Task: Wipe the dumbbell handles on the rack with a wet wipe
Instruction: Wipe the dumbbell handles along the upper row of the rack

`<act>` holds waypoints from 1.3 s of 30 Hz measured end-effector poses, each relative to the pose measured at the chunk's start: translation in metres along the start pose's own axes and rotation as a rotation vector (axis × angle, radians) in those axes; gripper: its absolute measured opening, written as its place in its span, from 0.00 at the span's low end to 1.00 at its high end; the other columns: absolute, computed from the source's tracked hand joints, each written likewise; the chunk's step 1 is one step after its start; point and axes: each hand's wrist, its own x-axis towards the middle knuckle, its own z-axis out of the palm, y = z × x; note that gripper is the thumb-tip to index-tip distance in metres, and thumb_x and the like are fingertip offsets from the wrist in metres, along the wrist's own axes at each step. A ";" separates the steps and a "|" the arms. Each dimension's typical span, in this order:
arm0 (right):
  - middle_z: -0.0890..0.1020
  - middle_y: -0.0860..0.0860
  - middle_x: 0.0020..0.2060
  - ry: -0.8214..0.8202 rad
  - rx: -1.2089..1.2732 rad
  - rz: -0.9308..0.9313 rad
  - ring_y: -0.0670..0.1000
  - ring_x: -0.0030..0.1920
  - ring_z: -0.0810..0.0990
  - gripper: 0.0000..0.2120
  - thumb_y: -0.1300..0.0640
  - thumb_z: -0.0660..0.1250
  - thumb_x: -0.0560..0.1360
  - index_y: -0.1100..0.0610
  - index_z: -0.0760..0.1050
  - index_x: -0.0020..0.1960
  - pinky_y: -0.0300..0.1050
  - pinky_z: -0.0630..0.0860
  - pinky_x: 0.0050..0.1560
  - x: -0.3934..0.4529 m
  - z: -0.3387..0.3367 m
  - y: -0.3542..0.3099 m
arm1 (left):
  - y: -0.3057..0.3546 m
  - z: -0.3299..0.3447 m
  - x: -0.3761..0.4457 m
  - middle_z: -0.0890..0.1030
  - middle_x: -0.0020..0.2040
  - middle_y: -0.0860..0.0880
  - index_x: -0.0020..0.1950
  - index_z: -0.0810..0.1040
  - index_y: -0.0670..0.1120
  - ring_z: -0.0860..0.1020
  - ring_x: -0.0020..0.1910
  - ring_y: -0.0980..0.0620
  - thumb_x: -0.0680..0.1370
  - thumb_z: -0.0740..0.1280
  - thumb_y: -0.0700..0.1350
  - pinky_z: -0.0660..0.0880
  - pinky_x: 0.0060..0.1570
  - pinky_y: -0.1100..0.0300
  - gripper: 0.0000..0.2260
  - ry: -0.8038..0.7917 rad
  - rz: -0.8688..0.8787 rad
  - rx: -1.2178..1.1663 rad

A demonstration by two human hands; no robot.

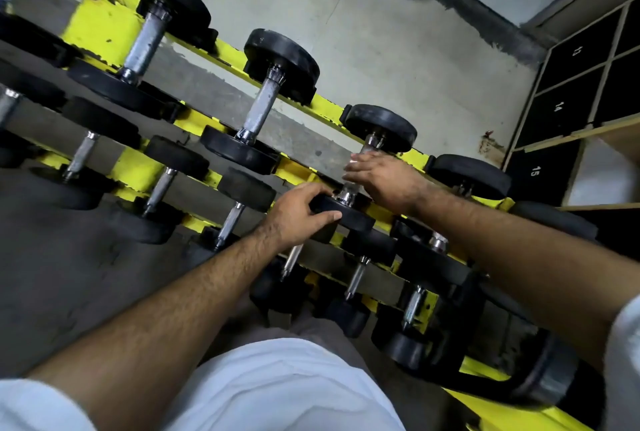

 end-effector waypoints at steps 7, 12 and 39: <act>0.84 0.46 0.55 0.329 0.526 0.467 0.43 0.51 0.80 0.18 0.61 0.67 0.77 0.45 0.79 0.62 0.39 0.75 0.52 -0.011 -0.006 -0.029 | 0.004 -0.008 -0.003 0.72 0.68 0.52 0.73 0.68 0.50 0.74 0.63 0.53 0.70 0.75 0.57 0.72 0.63 0.57 0.35 -0.166 0.038 0.256; 0.84 0.46 0.48 0.353 0.571 0.599 0.49 0.47 0.80 0.10 0.55 0.67 0.78 0.47 0.80 0.57 0.41 0.71 0.43 -0.020 -0.007 -0.019 | -0.003 -0.005 0.014 0.77 0.62 0.49 0.68 0.75 0.46 0.76 0.59 0.49 0.69 0.74 0.44 0.73 0.59 0.59 0.27 -0.167 0.075 0.260; 0.85 0.47 0.54 0.449 0.678 0.758 0.50 0.54 0.82 0.17 0.64 0.65 0.75 0.49 0.84 0.57 0.45 0.79 0.55 -0.028 0.011 -0.003 | 0.035 0.053 -0.004 0.70 0.43 0.45 0.51 0.73 0.45 0.69 0.42 0.45 0.68 0.67 0.39 0.66 0.43 0.50 0.13 0.110 0.401 1.060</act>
